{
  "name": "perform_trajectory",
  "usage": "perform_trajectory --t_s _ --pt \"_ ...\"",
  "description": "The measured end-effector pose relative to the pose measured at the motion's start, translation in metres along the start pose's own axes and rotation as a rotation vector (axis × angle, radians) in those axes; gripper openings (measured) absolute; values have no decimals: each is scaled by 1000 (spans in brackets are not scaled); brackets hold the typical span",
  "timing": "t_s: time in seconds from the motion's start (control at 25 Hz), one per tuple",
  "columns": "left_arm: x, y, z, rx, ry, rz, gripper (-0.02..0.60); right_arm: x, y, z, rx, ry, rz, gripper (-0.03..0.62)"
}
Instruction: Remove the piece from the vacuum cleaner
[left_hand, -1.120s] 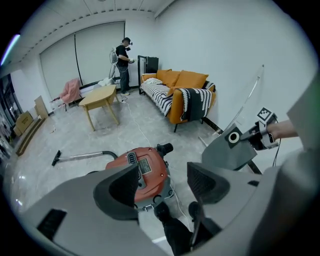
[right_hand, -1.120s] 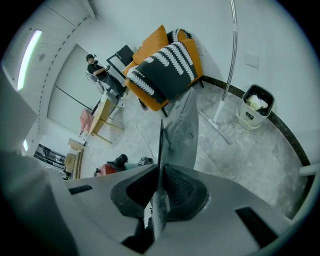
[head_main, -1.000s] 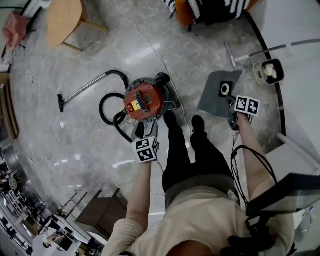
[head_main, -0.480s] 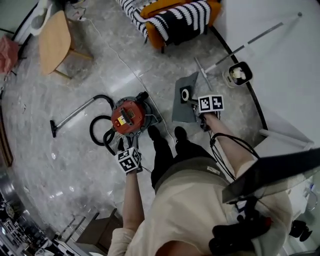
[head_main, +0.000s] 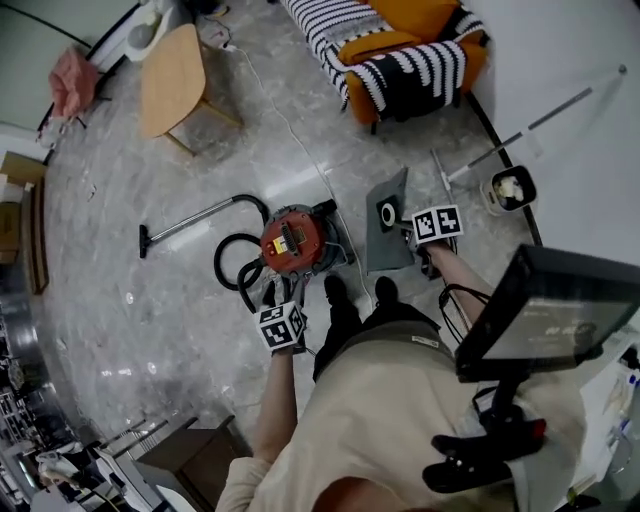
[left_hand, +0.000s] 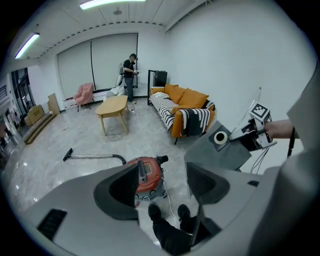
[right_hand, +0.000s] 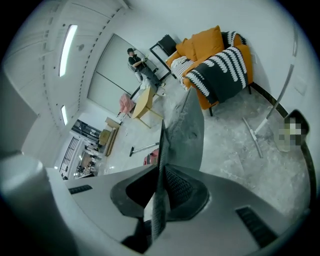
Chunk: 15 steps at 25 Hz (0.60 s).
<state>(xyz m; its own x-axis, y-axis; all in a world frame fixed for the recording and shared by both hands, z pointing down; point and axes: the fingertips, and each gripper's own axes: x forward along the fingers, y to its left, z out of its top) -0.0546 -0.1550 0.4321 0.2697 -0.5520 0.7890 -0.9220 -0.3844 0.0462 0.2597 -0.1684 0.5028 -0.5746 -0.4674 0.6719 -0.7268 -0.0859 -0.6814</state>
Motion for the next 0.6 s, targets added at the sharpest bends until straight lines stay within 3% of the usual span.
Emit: perform_trajectory --t_s 0.16,0.36,0.52,0.6 --pt "4 2 -2 1 8 -10 308 4 7 6 -67 23 -10 35" --pt "6 7 28 20 -62 -59 299 -7 20 19 -120 -28 -42 35" --pt "-18 38 35 21 -130 -62 249 -4 53 21 -147 -73 -50 35" --pt "-26 56 23 8 -135 -47 186 -1 70 20 -165 -81 -51 35"
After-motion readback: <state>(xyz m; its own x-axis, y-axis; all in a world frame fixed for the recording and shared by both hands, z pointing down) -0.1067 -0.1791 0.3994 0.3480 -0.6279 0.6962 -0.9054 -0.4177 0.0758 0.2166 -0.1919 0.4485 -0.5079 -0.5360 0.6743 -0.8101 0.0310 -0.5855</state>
